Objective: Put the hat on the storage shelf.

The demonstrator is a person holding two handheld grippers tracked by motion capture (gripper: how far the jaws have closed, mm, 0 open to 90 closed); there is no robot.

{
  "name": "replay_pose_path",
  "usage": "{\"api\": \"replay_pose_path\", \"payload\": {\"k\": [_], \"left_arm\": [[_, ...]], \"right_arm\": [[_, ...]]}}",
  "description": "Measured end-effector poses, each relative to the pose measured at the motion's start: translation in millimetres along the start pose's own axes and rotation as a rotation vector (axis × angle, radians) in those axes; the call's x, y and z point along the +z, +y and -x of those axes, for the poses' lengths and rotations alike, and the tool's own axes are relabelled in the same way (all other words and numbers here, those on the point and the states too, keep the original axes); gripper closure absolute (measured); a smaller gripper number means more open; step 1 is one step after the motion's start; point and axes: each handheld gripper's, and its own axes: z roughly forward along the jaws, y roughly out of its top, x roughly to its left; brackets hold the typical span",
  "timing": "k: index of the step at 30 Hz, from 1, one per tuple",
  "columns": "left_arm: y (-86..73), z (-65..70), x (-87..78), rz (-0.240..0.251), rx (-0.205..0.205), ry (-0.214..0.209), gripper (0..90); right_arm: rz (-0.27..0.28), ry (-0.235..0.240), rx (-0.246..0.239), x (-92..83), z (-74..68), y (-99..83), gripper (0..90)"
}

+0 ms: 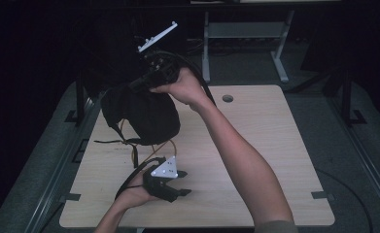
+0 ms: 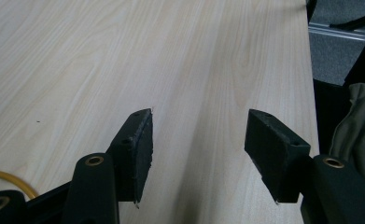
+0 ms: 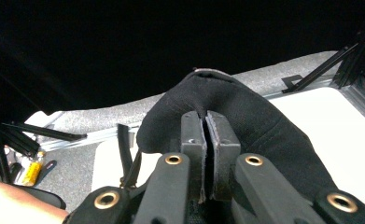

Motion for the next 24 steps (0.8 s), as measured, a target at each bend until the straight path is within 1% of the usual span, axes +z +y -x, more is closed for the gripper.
{"api": "replay_pose_path", "payload": {"k": [2, 3, 4, 5, 7, 10, 11, 14, 19, 21, 22, 23, 24], "left_arm": [[-0.1, -0.3, 0.1, -0.002, 0.009, -0.002, 41.9], [-0.1, -0.2, 0.0, -0.002, 0.008, -0.001, 41.9], [-0.1, -0.3, -0.1, -0.002, 0.008, -0.002, 41.9], [0.1, -0.7, 0.1, -0.001, 0.017, -0.004, 41.8], [0.1, 0.4, 0.5, -0.006, 0.017, -0.003, 41.8], [0.9, 4.1, 1.6, -0.006, 0.014, -0.028, 41.9], [1.7, 5.4, 1.7, -0.005, 0.023, -0.029, 42.0], [4.0, 6.5, 1.8, -0.005, 0.033, -0.027, 41.8], [2.9, 6.0, 3.3, -0.012, 0.033, -0.025, 41.4], [2.9, 6.0, 3.5, -0.015, 0.033, -0.025, 41.2], [2.9, 5.9, 3.4, -0.015, 0.034, -0.024, 41.2], [2.9, 6.0, 3.3, -0.015, 0.034, -0.024, 41.2], [2.9, 5.7, 3.2, -0.017, 0.036, -0.024, 41.1]], "right_arm": [[-0.005, 0.009, 0.001, 5.7, -0.8, 0.1, 86.4], [-0.016, 0.007, -0.008, 8.9, -1.7, 0.4, 86.4], [-0.018, 0.007, -0.008, 10.9, -2.2, 0.6, 86.4], [-0.021, 0.009, -0.008, 13.2, -2.2, 0.8, 86.4], [-0.023, 0.008, -0.005, 17.6, -2.2, 0.6, 86.5], [-0.038, 0.004, -0.009, 24.2, -2.6, 0.4, 86.5], [-0.042, 0.002, -0.008, 26.3, -3.2, 0.5, 86.5], [-0.056, -0.004, -0.012, 32.0, -4.3, 0.3, 85.9], [-0.064, -0.014, -0.017, 38.6, -5.7, -0.8, 84.7], [-0.059, -0.021, -0.014, 39.2, -6.1, -0.3, 81.3], [-0.057, -0.024, -0.013, 39.1, -6.3, -0.1, 78.3], [-0.056, -0.029, -0.006, 38.9, -6.7, 0.1, 72.8], [-0.059, -0.037, -0.009, 38.7, -6.4, -0.1, 71.1]]}}
